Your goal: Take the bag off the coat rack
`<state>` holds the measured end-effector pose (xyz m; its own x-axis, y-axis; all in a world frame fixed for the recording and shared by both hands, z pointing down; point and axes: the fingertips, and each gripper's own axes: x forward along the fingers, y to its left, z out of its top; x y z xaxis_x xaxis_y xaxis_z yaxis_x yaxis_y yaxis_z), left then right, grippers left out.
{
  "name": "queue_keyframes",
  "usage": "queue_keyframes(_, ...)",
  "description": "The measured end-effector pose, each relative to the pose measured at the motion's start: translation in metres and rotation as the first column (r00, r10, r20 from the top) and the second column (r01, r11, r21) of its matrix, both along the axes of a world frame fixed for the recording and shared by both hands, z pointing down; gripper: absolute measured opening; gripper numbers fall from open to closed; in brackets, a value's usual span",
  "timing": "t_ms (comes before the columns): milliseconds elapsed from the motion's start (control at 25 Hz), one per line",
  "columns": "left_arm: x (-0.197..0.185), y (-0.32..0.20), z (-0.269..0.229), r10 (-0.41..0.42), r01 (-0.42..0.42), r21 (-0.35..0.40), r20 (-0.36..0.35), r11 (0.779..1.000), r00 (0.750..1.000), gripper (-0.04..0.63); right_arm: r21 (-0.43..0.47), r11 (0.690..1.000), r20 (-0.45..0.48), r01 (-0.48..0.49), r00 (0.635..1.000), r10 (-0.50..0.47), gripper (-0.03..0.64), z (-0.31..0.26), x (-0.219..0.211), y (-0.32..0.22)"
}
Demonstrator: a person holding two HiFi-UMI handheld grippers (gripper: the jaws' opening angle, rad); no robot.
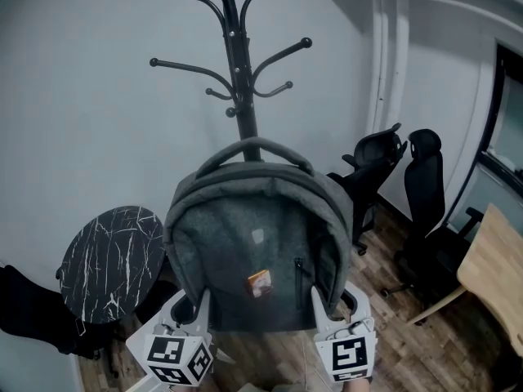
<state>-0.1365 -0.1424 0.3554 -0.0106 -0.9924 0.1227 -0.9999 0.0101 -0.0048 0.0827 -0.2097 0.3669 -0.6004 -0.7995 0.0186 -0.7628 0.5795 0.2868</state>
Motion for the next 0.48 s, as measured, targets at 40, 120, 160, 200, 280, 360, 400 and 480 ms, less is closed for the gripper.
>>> queue_keyframes(40, -0.002, 0.000, 0.000, 0.004, -0.004, 0.002, 0.001, 1.000, 1.000, 0.074, 0.001, 1.000, 0.004, -0.001, 1.000, 0.001, 0.121, 0.000, -0.002, 0.000)
queue_keyframes(120, -0.007, -0.002, -0.001, 0.012, -0.012, 0.003, 0.001, 1.000, 1.000, 0.074, 0.002, 1.000, 0.005, -0.007, 1.000, 0.007, 0.121, -0.002, -0.007, -0.001)
queue_keyframes(160, -0.010, -0.004, -0.002, 0.016, -0.016, 0.003, 0.001, 1.000, 1.000, 0.072, 0.003, 1.000, 0.004, -0.010, 1.000, 0.010, 0.121, -0.002, -0.010, -0.002)
queue_keyframes(200, -0.013, -0.005, -0.002, 0.020, -0.020, 0.003, 0.000, 1.000, 1.000, 0.072, 0.003, 1.000, 0.004, -0.013, 1.000, 0.013, 0.121, -0.003, -0.013, -0.002)
queue_keyframes(280, -0.017, -0.007, -0.003, 0.028, -0.028, 0.003, -0.003, 1.000, 1.000, 0.072, 0.004, 1.000, 0.007, -0.021, 1.000, 0.021, 0.121, -0.005, -0.016, -0.002)
queue_keyframes(360, -0.020, -0.009, -0.004, 0.039, -0.039, 0.007, -0.007, 0.999, 0.999, 0.074, 0.006, 0.999, 0.003, -0.032, 0.999, 0.032, 0.121, -0.007, -0.018, -0.001)
queue_keyframes(400, -0.021, -0.009, -0.004, 0.044, -0.044, 0.008, -0.009, 0.999, 0.999, 0.074, 0.007, 0.999, -0.002, -0.038, 0.999, 0.038, 0.121, -0.007, -0.019, -0.001)
queue_keyframes(480, -0.024, -0.011, -0.004, 0.054, -0.054, 0.010, -0.011, 0.999, 0.998, 0.072, 0.008, 0.999, -0.007, -0.048, 0.999, 0.048, 0.121, -0.008, -0.021, 0.000)
